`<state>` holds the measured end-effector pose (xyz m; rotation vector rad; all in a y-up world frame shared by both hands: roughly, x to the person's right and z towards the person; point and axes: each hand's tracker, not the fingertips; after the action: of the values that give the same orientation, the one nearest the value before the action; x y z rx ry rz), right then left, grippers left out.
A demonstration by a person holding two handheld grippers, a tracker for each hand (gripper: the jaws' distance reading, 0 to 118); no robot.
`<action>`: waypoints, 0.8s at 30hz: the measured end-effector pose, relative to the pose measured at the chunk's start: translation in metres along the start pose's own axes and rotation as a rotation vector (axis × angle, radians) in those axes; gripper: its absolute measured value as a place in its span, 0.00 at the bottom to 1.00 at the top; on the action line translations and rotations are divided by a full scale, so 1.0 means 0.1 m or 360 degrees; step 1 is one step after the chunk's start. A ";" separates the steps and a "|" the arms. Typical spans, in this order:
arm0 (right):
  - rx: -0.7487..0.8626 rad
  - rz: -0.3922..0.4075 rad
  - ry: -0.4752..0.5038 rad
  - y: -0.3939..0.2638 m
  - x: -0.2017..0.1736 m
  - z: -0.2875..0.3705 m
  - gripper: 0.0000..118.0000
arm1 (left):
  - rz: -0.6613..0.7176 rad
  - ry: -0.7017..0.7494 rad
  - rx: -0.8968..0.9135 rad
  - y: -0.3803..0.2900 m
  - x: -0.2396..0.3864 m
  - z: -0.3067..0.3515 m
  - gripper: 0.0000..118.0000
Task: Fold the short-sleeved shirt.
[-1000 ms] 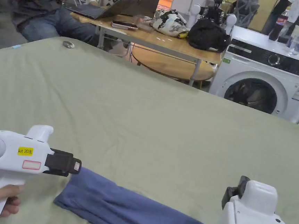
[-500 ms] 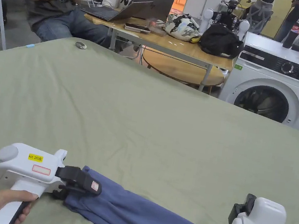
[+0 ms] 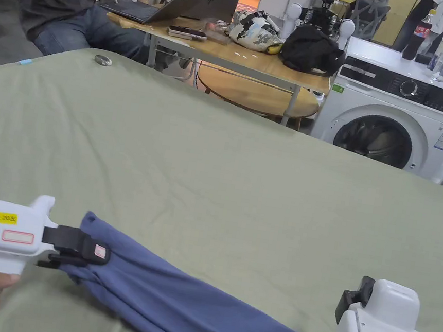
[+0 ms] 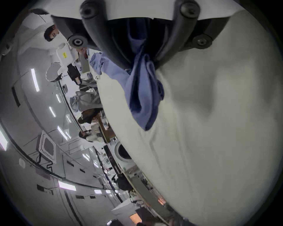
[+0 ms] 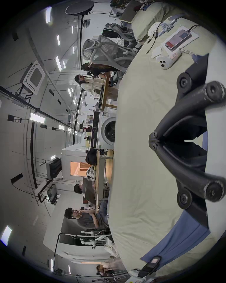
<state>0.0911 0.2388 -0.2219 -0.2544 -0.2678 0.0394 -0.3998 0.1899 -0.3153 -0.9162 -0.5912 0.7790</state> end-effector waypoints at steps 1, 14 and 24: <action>0.0000 0.0005 0.0004 0.00 0.00 0.00 0.00 | -0.0002 0.0036 0.0038 0.03 0.03 0.10 0.02; 0.0008 -0.0020 0.0031 0.05 0.03 0.08 0.00 | -0.0190 -0.0126 -0.0158 -0.03 1.21 -0.35 0.02; -0.0020 -0.0042 -0.0055 -0.01 0.35 0.14 0.00 | -0.0304 0.0150 -0.0635 -0.54 1.47 -1.83 0.02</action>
<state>0.1210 0.2432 -0.1997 -0.2629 -0.3060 0.0158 -0.1606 0.2010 -0.3397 -1.2341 -0.7542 0.4491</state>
